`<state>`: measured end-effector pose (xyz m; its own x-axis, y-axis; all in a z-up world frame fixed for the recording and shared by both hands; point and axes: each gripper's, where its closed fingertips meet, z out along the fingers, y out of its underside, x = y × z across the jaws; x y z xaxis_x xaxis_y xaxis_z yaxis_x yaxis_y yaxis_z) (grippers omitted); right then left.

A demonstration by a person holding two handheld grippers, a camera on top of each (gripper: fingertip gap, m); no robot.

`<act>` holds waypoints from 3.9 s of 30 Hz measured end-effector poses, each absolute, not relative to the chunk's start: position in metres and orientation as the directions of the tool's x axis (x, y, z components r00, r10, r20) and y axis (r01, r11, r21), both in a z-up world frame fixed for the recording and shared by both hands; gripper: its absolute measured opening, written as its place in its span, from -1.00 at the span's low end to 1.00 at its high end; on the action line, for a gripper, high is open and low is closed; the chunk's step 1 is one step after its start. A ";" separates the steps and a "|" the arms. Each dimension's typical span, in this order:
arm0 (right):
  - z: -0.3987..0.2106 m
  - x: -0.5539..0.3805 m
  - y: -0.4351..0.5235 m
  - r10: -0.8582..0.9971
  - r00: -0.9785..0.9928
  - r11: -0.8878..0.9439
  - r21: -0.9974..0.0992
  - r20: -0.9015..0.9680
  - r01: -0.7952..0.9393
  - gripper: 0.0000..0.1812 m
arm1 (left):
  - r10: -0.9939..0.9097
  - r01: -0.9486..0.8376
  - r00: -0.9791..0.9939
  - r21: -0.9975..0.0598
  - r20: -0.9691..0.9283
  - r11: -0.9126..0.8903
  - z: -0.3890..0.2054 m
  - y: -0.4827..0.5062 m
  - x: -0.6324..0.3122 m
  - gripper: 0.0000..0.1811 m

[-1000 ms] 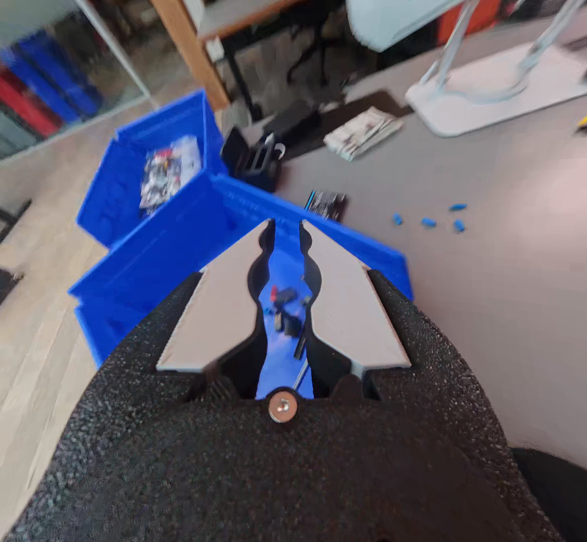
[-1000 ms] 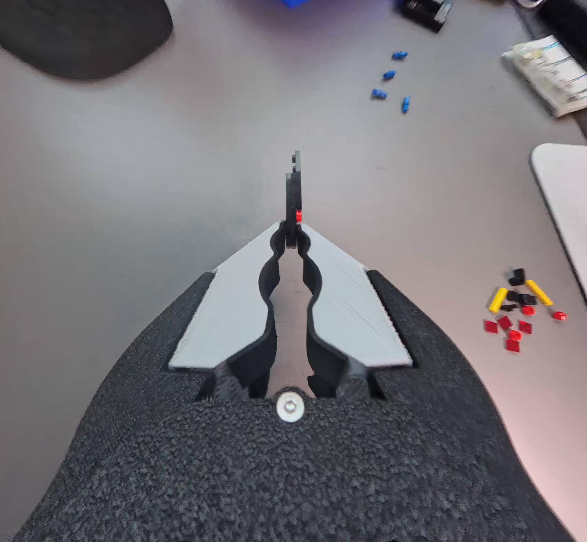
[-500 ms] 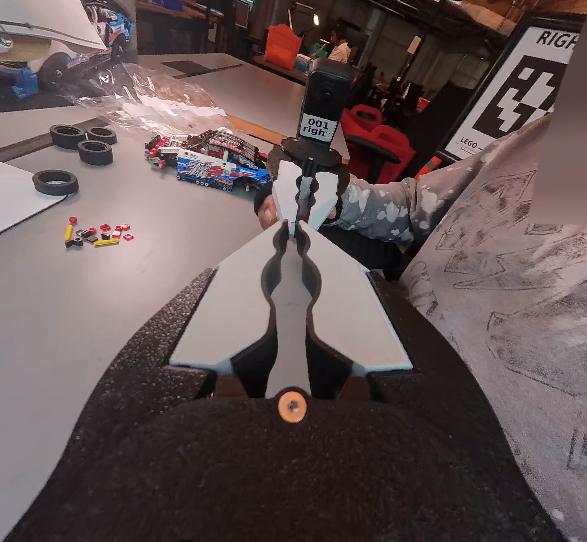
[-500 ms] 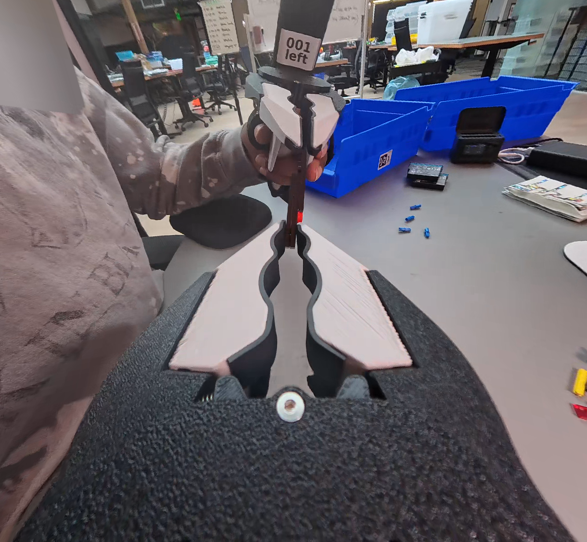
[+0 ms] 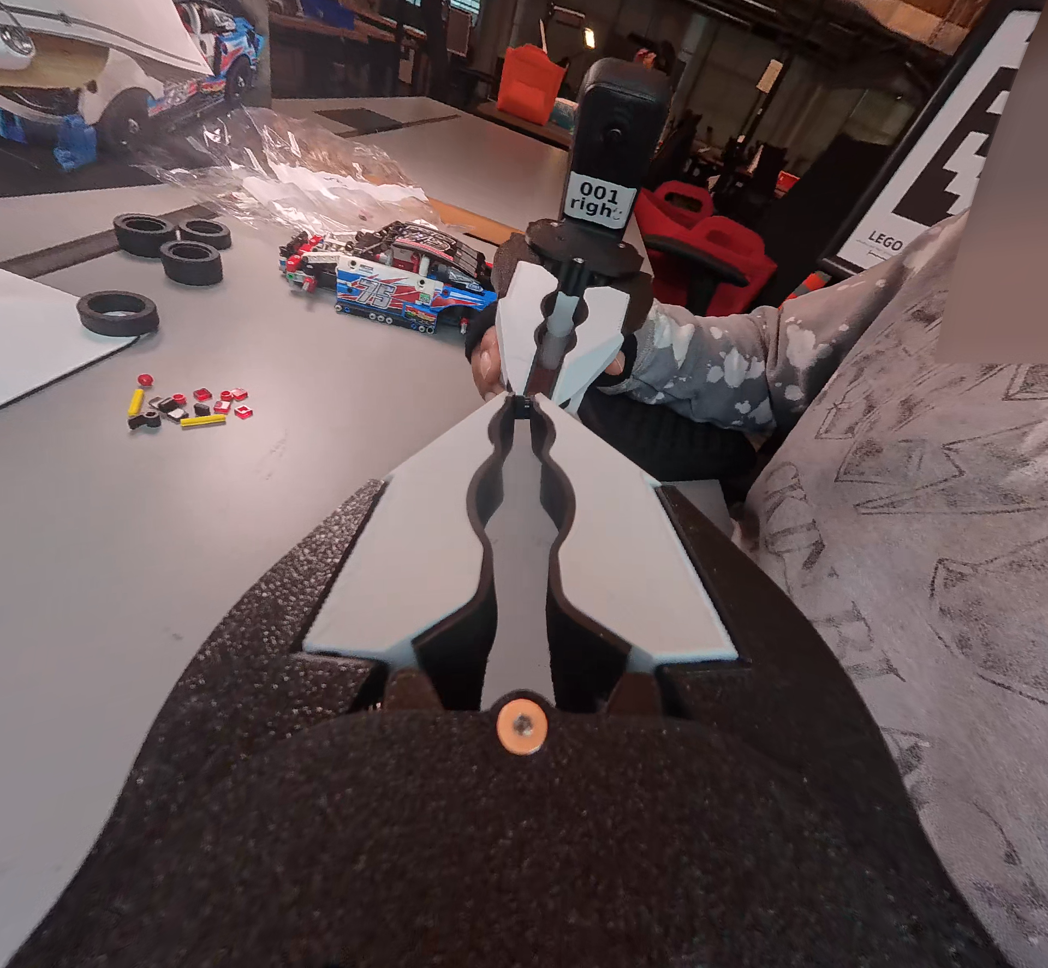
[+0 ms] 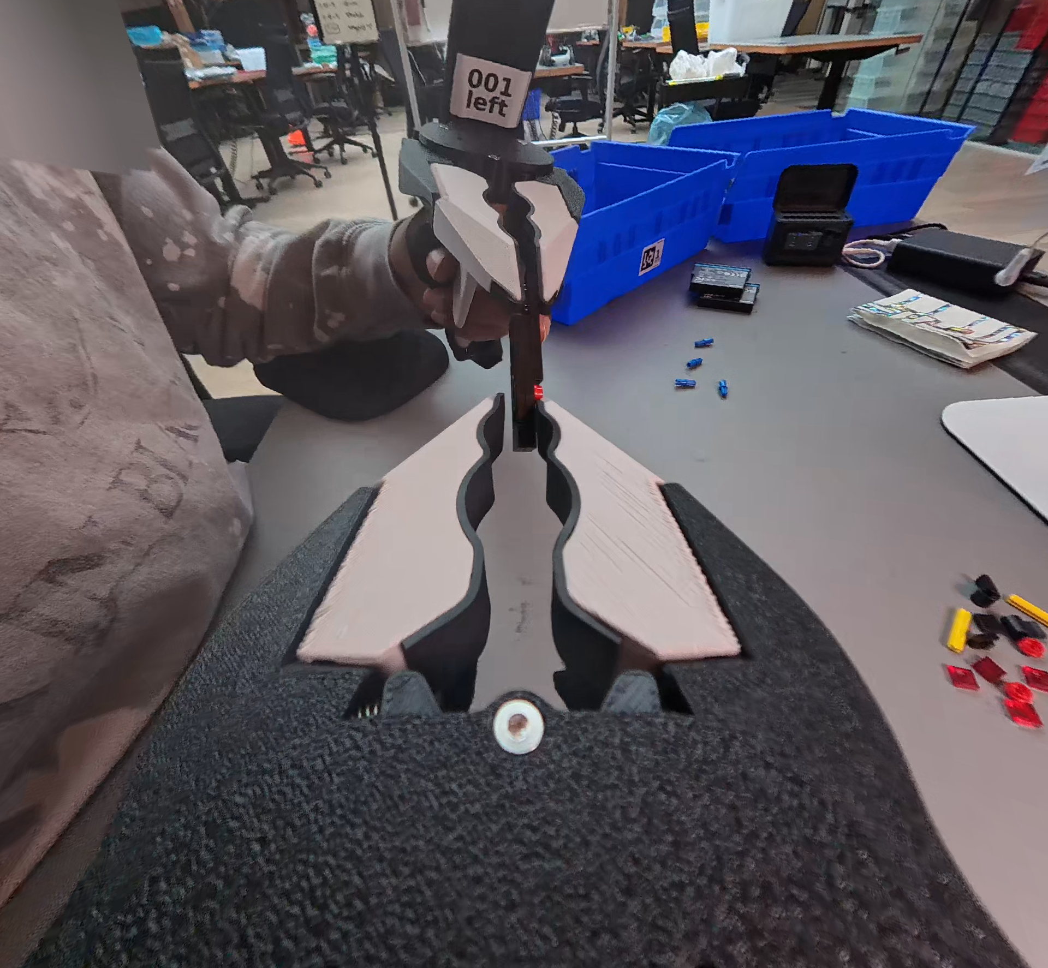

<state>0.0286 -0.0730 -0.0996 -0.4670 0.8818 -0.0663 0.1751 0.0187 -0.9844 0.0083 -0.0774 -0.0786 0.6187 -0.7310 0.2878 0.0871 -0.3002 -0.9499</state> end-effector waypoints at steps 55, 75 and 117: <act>-0.131 0.019 -0.034 0.886 -0.231 0.434 -0.895 0.402 0.105 -0.91 | -0.432 0.255 0.797 -0.884 0.422 -0.392 -0.109 -0.037 -0.051 -0.97; -0.138 0.015 -0.014 0.983 -0.180 0.005 -0.969 -0.040 0.247 -0.91 | 0.269 0.021 0.960 -0.934 -0.081 -0.357 -0.051 -0.149 -0.252 -0.66; -0.097 0.014 -0.013 0.807 -0.292 -0.519 -0.852 -0.514 0.063 -0.74 | -0.599 0.489 0.477 -0.761 0.643 -0.427 -0.098 -0.026 -0.013 -0.94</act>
